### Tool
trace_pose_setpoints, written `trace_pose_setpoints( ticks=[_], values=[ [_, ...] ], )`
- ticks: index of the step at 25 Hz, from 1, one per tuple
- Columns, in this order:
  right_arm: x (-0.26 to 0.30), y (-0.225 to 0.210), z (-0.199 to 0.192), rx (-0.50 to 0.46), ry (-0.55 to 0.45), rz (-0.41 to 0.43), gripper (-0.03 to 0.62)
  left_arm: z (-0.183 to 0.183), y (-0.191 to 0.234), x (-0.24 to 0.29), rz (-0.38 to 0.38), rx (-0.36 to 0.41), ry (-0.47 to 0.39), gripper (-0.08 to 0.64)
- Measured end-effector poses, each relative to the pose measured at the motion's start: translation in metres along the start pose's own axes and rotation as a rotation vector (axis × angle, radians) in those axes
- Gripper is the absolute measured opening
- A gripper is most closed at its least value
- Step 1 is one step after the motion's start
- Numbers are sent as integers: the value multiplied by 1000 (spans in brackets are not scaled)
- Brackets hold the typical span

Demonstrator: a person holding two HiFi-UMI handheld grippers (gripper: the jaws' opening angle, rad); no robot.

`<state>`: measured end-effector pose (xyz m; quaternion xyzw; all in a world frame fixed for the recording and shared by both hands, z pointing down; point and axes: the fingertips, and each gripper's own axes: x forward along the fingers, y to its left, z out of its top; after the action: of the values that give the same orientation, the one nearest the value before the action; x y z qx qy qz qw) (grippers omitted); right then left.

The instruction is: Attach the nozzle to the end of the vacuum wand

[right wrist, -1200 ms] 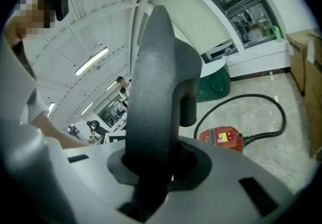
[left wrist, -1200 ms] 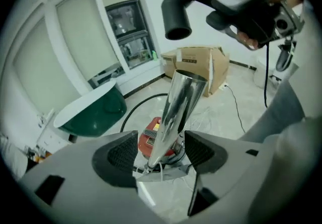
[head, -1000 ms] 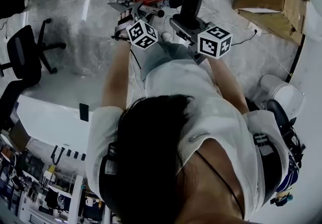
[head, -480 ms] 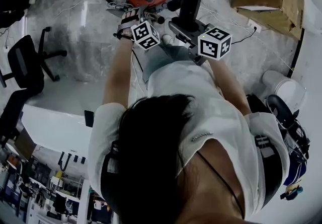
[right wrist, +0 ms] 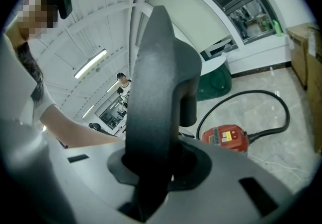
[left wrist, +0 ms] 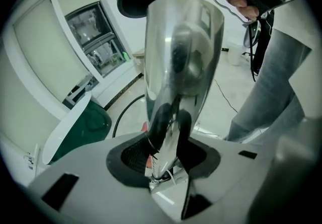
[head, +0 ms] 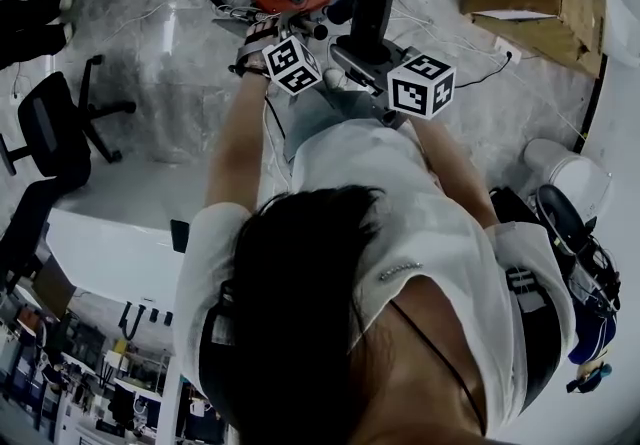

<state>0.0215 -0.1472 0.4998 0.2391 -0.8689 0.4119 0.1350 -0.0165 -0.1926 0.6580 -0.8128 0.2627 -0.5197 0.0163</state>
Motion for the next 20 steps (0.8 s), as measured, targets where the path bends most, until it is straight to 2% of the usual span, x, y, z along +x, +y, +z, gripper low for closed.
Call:
trace_pose_setpoints(
  ticks=[8, 20],
  values=[
    [-1, 0, 4, 18, -26, 6, 89, 5, 6, 0, -2, -75, -23, 155],
    [23, -1, 33, -20, -55, 30, 89, 8, 49, -6, 16, -156, -93, 155]
  ],
)
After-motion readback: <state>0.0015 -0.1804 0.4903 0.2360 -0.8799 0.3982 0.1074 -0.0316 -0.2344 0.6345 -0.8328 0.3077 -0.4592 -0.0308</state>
